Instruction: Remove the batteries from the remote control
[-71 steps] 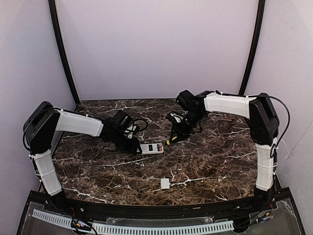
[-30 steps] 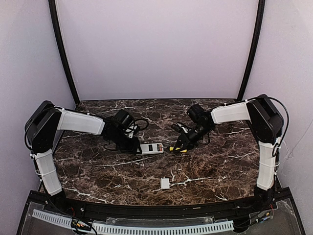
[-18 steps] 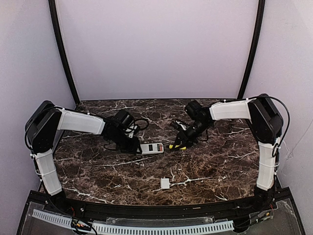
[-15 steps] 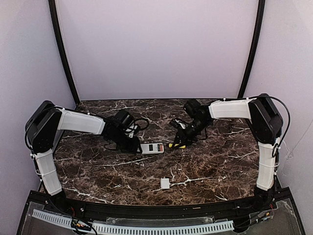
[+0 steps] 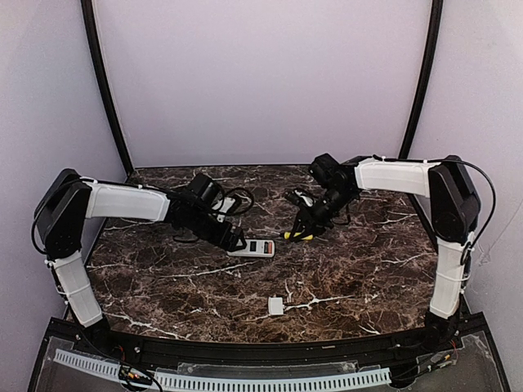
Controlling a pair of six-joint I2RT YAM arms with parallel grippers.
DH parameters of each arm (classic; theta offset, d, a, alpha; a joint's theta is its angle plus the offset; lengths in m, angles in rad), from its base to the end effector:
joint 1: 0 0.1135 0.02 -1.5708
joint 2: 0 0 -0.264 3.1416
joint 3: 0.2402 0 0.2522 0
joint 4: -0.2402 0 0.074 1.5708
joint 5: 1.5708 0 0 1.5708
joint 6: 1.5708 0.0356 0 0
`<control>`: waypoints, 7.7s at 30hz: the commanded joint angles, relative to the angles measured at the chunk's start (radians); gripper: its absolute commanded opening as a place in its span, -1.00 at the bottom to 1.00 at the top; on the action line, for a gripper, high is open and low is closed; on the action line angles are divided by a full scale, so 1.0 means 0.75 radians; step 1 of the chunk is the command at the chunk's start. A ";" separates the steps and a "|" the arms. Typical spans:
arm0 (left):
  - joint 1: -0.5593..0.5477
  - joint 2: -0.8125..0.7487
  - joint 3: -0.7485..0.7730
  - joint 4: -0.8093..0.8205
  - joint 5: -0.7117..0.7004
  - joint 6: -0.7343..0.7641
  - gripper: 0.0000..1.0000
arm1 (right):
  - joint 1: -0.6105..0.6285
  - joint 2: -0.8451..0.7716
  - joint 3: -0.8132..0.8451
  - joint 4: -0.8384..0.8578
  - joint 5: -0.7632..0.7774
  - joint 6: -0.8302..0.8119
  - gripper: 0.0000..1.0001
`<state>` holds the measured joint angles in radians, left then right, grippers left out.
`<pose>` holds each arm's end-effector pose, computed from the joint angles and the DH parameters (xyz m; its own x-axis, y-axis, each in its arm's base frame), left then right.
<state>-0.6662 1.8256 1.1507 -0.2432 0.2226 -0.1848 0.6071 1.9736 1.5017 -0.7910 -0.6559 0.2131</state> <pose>0.2949 -0.2418 0.1764 -0.7441 0.3569 -0.5648 0.5814 0.7625 -0.2840 0.3161 0.2460 0.2011 -0.8927 -0.4160 -0.1733 -0.4247 0.6481 0.6321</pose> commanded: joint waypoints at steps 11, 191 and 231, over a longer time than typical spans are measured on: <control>-0.006 -0.208 0.083 -0.179 0.242 1.271 0.95 | -0.028 -0.201 -0.070 -0.048 0.194 -0.043 -1.00; -0.310 -0.170 0.105 0.151 -0.076 1.135 -0.99 | 0.039 -0.195 -0.219 0.213 -0.382 -0.383 -1.00; -0.273 -0.314 -0.139 0.460 0.065 1.104 -0.99 | -0.042 -0.264 -0.379 0.225 -0.532 -0.464 -1.00</control>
<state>-0.8711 1.6566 1.0630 -0.1146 0.1406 0.6712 0.5549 1.8061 1.2251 -0.7017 -0.9127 -0.0574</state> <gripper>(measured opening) 0.558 0.136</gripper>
